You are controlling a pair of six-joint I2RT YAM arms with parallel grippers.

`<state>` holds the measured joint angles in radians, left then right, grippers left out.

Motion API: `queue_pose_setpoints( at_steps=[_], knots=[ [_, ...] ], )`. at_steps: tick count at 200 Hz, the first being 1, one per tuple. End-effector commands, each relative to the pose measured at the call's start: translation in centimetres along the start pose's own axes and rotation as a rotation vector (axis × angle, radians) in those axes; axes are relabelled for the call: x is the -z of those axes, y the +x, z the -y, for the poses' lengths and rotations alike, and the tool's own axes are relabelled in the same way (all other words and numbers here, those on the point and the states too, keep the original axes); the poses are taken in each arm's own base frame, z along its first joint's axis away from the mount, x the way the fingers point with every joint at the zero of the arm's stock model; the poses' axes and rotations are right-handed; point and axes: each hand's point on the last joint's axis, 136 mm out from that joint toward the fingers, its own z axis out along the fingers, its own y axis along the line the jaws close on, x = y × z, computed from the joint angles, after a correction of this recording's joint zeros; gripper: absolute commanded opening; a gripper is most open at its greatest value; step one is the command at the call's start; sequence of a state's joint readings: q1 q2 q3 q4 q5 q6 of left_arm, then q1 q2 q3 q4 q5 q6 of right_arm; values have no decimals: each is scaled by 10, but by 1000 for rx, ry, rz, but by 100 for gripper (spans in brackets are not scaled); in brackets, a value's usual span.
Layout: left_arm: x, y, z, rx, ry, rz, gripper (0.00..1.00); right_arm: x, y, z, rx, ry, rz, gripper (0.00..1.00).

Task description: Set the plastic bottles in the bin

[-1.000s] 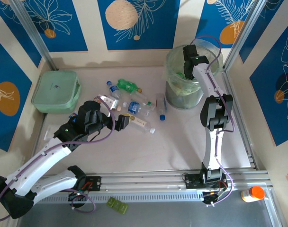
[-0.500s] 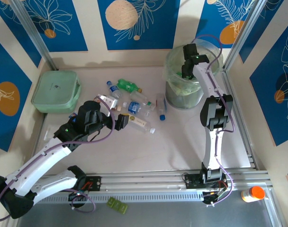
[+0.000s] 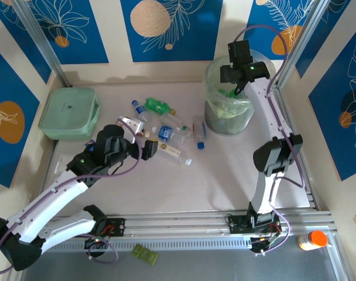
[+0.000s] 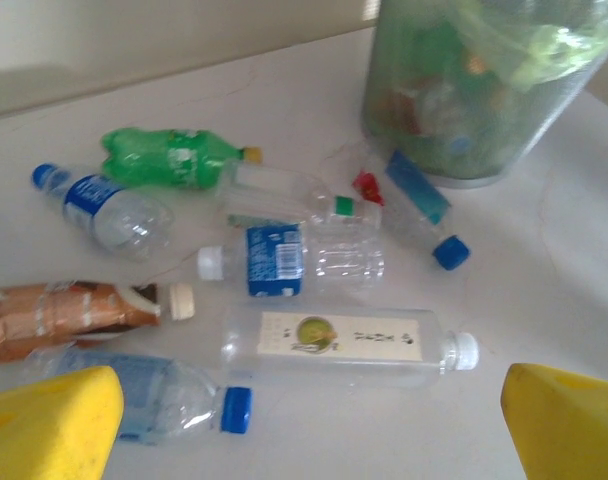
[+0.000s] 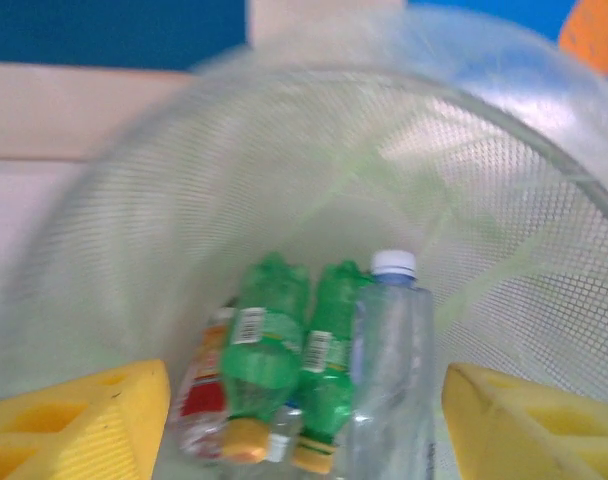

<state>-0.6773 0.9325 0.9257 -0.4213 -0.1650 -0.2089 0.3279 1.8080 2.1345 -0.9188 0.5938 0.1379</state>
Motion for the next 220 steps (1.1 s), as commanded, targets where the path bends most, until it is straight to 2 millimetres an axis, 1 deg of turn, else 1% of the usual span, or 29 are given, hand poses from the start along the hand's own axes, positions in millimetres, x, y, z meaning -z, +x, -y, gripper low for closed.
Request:
queue_pose_setpoints(
  at_steps=[1,13,21,28,42,53,55,61,78,104,125,140,165,178,190,203,220],
  knots=[
    [4,-3,-32,88,-169,-13,98,60,-3,-35,49,-121,97,72],
    [3,2,-43,149,-229,-40,98,81,8,-50,70,-176,114,72],
    [1,5,-49,195,-262,-59,99,94,19,-60,78,-225,110,72],
    [0,9,-54,242,-296,-80,99,101,31,-67,85,-250,97,72],
    [-1,18,-65,348,-364,-140,100,115,53,-74,89,-281,75,72],
    [-3,27,-72,438,-417,-195,99,120,73,-79,86,-299,59,72],
    [-4,28,-74,453,-425,-203,99,122,74,-79,83,-306,63,72],
    [-6,34,-77,494,-450,-234,99,123,87,-83,94,-314,53,72],
    [-13,49,-87,620,-516,-296,99,123,117,-85,95,-316,36,72],
    [-18,67,-106,826,-644,-381,99,127,151,-85,42,-340,12,72],
    [-26,77,-119,929,-746,-441,99,133,168,-82,50,-332,50,72],
    [-39,84,-126,971,-782,-459,99,137,178,-78,45,-341,47,72],
    [-69,97,-129,1067,-779,-500,99,149,183,-73,27,-370,65,72],
    [-79,103,-134,1079,-806,-534,99,155,185,-67,16,-373,82,72],
    [-84,108,-139,1075,-859,-570,99,158,188,-61,6,-364,90,72],
    [-93,116,-143,1069,-890,-609,99,160,192,-53,-11,-350,88,72],
    [-105,126,-148,1084,-907,-642,99,163,199,-49,-22,-358,85,72]
  ],
)
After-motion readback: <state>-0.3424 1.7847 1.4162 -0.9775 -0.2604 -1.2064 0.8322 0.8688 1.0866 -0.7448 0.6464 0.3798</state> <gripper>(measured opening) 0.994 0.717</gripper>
